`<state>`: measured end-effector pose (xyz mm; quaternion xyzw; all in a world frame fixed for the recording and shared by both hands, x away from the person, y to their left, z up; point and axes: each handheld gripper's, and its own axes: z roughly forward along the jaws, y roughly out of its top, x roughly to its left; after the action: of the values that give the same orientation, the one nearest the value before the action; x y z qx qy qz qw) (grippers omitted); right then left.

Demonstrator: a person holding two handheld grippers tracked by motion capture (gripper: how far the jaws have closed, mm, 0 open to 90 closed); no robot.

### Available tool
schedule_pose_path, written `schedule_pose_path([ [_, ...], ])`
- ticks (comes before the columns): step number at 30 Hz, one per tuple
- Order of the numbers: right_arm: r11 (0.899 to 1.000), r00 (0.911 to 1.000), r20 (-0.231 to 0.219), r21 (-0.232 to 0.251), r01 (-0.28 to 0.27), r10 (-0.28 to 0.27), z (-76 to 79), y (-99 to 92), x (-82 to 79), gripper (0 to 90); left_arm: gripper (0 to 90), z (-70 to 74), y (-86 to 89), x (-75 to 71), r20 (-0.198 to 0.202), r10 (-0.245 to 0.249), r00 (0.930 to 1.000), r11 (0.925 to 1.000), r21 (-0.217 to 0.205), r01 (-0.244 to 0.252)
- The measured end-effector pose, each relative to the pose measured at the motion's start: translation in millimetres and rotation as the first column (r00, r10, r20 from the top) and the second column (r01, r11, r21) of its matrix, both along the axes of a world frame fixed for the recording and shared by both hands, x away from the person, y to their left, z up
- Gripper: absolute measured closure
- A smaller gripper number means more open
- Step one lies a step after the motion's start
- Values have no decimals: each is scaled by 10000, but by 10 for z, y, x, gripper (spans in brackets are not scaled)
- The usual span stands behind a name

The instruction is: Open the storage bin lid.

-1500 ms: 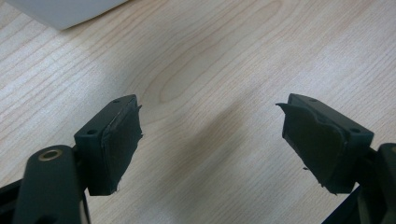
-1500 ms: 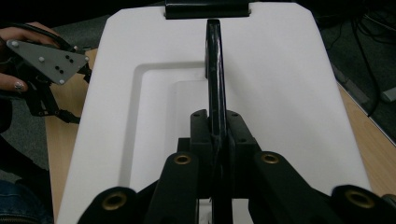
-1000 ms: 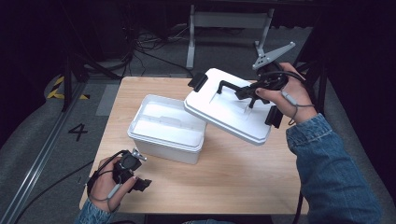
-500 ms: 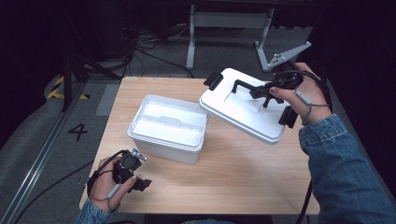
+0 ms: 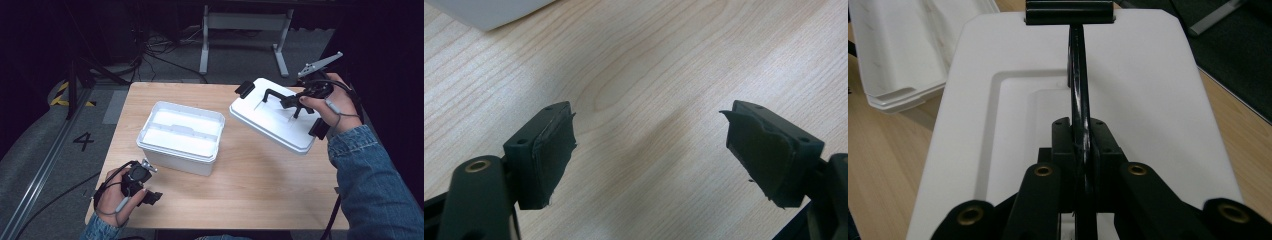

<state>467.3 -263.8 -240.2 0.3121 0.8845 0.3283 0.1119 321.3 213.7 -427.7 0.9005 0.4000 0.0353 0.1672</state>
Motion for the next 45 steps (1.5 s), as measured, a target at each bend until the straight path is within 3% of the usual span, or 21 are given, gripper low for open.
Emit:
schedule_pose_path([
  [6, 9984, 9986, -331, -408, 400, -414, -269, -107, 105, 844, 204, -1, 1, -1, 11, 14, 10000, 10000, 4, -14],
  [22, 9938, 9908, -896, -553, 965, -1012, -908, -322, 260, 843, 202, -11, -16, 1, 37, -30, 10000, 9999, 109, 30],
  [45, 9911, 9814, -1399, -398, 1272, -1316, -1442, -364, 315, 843, 202, -10, -15, -4, -53, 31, 10000, 9999, 99, -30],
])
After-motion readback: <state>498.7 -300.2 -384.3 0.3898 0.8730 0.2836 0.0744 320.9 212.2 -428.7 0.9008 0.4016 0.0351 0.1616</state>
